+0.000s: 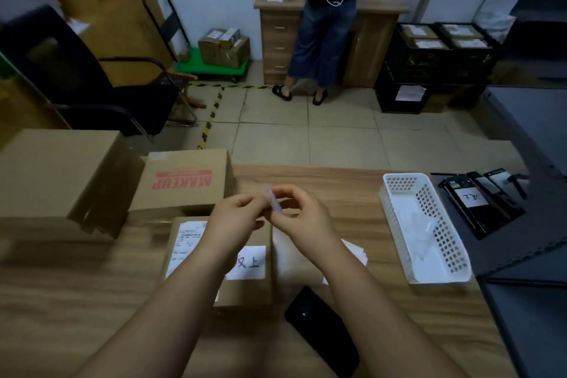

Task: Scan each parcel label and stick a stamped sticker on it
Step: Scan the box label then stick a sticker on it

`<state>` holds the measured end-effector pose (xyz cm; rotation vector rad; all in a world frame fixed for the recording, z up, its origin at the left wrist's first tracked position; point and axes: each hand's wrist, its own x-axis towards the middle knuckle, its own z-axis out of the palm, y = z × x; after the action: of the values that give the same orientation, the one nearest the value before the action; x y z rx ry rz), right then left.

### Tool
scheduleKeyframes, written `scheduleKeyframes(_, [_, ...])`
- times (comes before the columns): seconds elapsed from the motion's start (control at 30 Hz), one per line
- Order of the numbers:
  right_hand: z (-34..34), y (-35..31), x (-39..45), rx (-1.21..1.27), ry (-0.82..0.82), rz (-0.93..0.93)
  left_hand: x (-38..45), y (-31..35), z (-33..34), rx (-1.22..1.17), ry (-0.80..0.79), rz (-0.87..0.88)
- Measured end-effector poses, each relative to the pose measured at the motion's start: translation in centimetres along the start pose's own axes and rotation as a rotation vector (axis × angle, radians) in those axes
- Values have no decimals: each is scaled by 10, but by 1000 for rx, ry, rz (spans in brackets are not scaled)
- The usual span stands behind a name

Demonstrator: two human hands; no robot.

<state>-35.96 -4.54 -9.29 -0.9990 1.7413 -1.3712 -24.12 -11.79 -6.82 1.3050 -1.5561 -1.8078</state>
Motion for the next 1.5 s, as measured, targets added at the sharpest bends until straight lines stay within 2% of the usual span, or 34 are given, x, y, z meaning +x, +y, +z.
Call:
scheduleKeyframes(0.07, [19,-1,2,103,45,61,-9,2,-31,55,-67,14])
scheduleKeyframes(0.13, [34,-5,1,352,66,205,-15,0,-64,70,-51,27])
scheduleKeyframes(0.23, [49,-13,-6,774,-14,431,-17,-10,-95,76,28,19])
scheduleKeyframes(0.3, [63,-16,-14,853,-89,480,-16,-19,-107,89,28,6])
scheduleKeyframes(0.43, [88,-18,-25,656,-78,444,-12,-35,-120,115,45,29])
scheduleKeyframes(0.6, [102,-9,-27,134,187,363,-8,-49,-117,118,73,22])
scheduleKeyframes(0.73, [90,13,-16,79,324,390,2,-64,-115,72,82,-48])
scheduleKeyframes(0.8, [75,24,-6,14,403,385,10,-78,-120,131,118,-5])
scheduleKeyframes(0.93, [61,46,14,-41,346,438,19,-110,-133,756,133,280])
scheduleKeyframes(1.0, [64,51,23,-19,323,430,21,-124,-136,954,105,342])
scheduleKeyframes(1.1, [69,52,34,32,315,436,22,-135,-139,1059,98,393])
scheduleKeyframes(1.17, [75,58,38,-19,304,463,22,-140,-140,1087,131,433])
scheduleKeyframes(1.23, [83,67,39,-206,312,445,22,-144,-138,1107,143,451])
scheduleKeyframes(1.37, [90,63,39,-659,302,292,22,-152,-137,1139,145,445])
scheduleKeyframes(1.5, [69,64,35,-821,341,410,23,-156,-138,1136,129,442])
